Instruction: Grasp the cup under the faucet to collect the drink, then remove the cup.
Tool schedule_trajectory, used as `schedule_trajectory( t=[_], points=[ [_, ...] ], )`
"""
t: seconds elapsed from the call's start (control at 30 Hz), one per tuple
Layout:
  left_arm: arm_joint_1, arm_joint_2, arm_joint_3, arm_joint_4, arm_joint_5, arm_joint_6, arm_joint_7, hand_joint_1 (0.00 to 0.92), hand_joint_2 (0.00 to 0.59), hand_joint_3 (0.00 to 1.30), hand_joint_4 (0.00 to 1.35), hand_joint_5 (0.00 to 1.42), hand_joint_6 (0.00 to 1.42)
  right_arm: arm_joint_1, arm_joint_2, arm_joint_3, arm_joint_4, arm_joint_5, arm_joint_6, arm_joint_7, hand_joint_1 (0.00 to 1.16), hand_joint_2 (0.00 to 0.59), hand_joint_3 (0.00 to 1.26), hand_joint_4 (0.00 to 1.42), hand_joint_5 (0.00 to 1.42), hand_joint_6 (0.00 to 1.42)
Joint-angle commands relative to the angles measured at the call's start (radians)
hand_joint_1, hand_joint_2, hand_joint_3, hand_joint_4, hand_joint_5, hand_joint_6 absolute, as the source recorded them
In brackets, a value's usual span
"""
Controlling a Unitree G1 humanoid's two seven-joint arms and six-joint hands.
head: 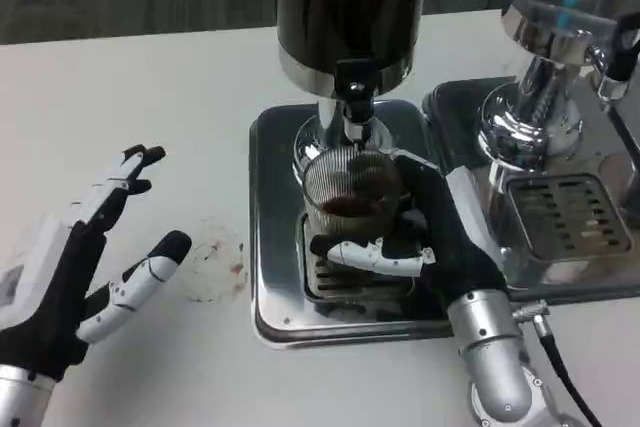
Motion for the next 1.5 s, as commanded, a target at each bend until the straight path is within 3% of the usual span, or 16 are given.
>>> schedule_trajectory(
  t=[0.03,0.23,0.53,1.2,1.33,1.5],
  points=[
    [0.003,-0.005,-0.007,-0.007,-0.007,0.006,0.005,0.000,0.209,0.15,0.03,0.22,0.12,0.022,-0.002,-0.001,0.002,-0.009,0.006,-0.011,1.02,0.093,0.65,0.70,0.65,0.69],
    [0.000,-0.008,-0.012,-0.003,-0.010,0.006,0.004,0.000,0.210,0.15,0.03,0.23,0.12,0.037,-0.002,-0.008,-0.021,-0.006,-0.002,-0.026,1.02,0.088,0.67,0.73,0.69,0.73],
    [-0.013,-0.010,-0.027,0.017,-0.020,0.002,-0.009,0.000,0.211,0.15,0.04,0.23,0.12,0.105,-0.014,-0.035,-0.142,-0.006,0.000,-0.044,1.02,0.076,0.68,0.76,0.74,0.79],
    [-0.035,0.000,-0.077,0.038,-0.037,-0.019,-0.065,0.000,0.210,0.15,0.04,0.22,0.12,0.362,-0.038,-0.052,-0.555,-0.005,0.076,0.042,1.01,0.074,0.71,0.79,0.78,0.85],
    [-0.019,0.006,-0.075,-0.005,-0.032,-0.008,-0.073,0.000,0.211,0.11,0.01,0.20,0.11,0.413,-0.042,-0.055,-0.633,0.001,0.088,0.068,1.01,0.074,0.71,0.79,0.79,0.86],
    [0.044,0.023,-0.063,-0.137,-0.010,0.037,-0.083,0.000,0.196,0.07,0.00,0.14,0.07,0.479,-0.065,-0.055,-0.773,0.021,0.108,0.153,1.01,0.074,0.71,0.80,0.79,0.88]
  ],
)
